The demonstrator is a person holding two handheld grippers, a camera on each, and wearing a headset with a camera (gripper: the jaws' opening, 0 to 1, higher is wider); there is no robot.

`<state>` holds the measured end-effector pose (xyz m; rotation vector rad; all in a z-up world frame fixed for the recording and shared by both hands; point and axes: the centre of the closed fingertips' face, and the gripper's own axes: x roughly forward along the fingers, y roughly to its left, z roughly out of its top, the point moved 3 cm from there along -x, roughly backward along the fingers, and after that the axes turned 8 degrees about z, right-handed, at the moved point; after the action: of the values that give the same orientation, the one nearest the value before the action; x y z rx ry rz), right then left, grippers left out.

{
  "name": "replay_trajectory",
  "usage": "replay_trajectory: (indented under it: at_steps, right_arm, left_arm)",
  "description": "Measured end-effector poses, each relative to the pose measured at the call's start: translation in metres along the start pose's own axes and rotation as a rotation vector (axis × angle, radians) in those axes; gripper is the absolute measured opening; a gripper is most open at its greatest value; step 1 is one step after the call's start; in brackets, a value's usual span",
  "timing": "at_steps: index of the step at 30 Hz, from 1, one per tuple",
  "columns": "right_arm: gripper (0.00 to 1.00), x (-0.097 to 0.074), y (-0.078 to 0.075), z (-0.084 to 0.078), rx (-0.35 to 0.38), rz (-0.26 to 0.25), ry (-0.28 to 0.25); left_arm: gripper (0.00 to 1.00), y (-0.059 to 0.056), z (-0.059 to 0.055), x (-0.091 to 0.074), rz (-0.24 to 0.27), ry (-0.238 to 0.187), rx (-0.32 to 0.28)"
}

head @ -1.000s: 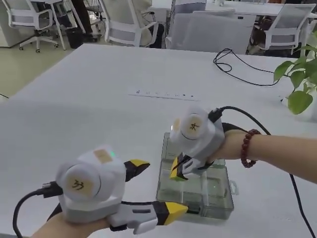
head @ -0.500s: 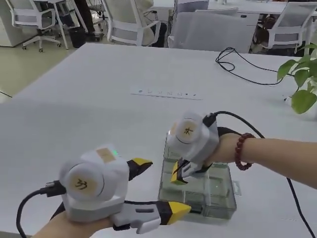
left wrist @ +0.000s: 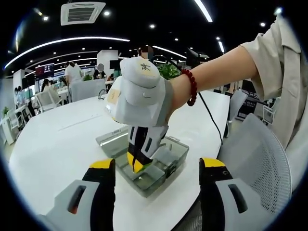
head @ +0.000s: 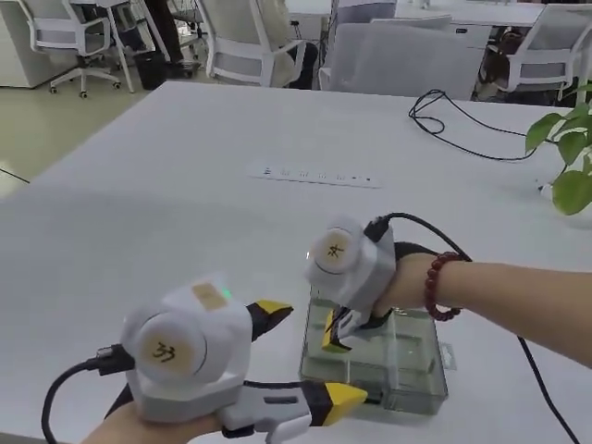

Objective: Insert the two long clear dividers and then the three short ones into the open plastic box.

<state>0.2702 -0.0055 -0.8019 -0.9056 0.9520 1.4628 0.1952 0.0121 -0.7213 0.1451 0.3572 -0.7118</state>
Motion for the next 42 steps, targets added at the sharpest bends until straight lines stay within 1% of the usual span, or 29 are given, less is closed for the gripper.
replay_trajectory:
  at_steps: [4,8,11,13,16,17,20,22,24,26,30,33,37,40,42]
  right_arm:
    - [0.02,0.000,0.000,0.000,0.019,0.006,-0.013]
    - [0.03,-0.002,0.001,0.000,0.009,-0.004,-0.050]
    - [0.09,-0.001,0.000,-0.004,0.017,-0.012,-0.048]
    - [0.10,-0.001,-0.001,-0.002,0.017,-0.018,-0.069]
    - [0.18,-0.004,-0.003,-0.002,0.019,-0.030,-0.091]
    - [0.19,-0.004,-0.003,-0.002,0.019,-0.030,-0.095]
    - [0.24,-0.011,-0.002,0.002,0.066,-0.024,-0.150]
    - [0.28,-0.016,0.000,0.006,0.079,-0.015,-0.186]
    - [0.31,-0.022,0.002,0.006,0.087,-0.004,-0.207]
    - [0.36,-0.028,0.005,0.006,0.093,0.000,-0.223]
    - [0.42,-0.039,0.010,0.003,0.094,0.006,-0.252]
    - [0.46,-0.046,0.014,-0.002,0.087,0.007,-0.257]
    - [0.50,-0.054,0.016,-0.012,0.093,0.006,-0.271]
    - [0.53,-0.061,0.019,-0.021,0.100,0.007,-0.280]
    - [0.55,-0.065,0.020,-0.027,0.098,0.002,-0.296]
  left_arm:
    - [0.73,0.001,0.000,-0.001,0.009,-0.003,-0.010]
    - [0.73,0.004,0.001,-0.001,0.016,-0.004,-0.015]
    - [0.74,0.006,0.002,0.001,0.017,-0.004,-0.018]
    - [0.75,0.006,0.003,0.001,0.017,-0.003,-0.017]
    - [0.76,0.007,0.005,0.002,0.015,-0.006,-0.020]
    - [0.76,0.007,0.005,0.002,0.016,-0.006,-0.019]
    - [0.79,0.007,0.007,0.002,0.011,-0.013,-0.030]
    - [0.81,0.007,0.008,0.002,0.011,-0.016,-0.031]
    - [0.81,0.007,0.007,0.003,0.011,-0.011,-0.029]
    - [0.82,0.008,0.006,0.003,0.010,-0.007,-0.027]
    - [0.83,0.010,0.007,0.003,0.012,-0.007,-0.031]
    - [0.84,0.011,0.008,0.003,0.015,-0.007,-0.034]
    - [0.87,0.012,0.008,0.004,0.023,-0.004,-0.037]
    - [0.86,0.012,0.008,0.005,0.023,0.005,-0.041]
    - [0.87,0.011,0.008,0.006,0.022,0.004,-0.037]
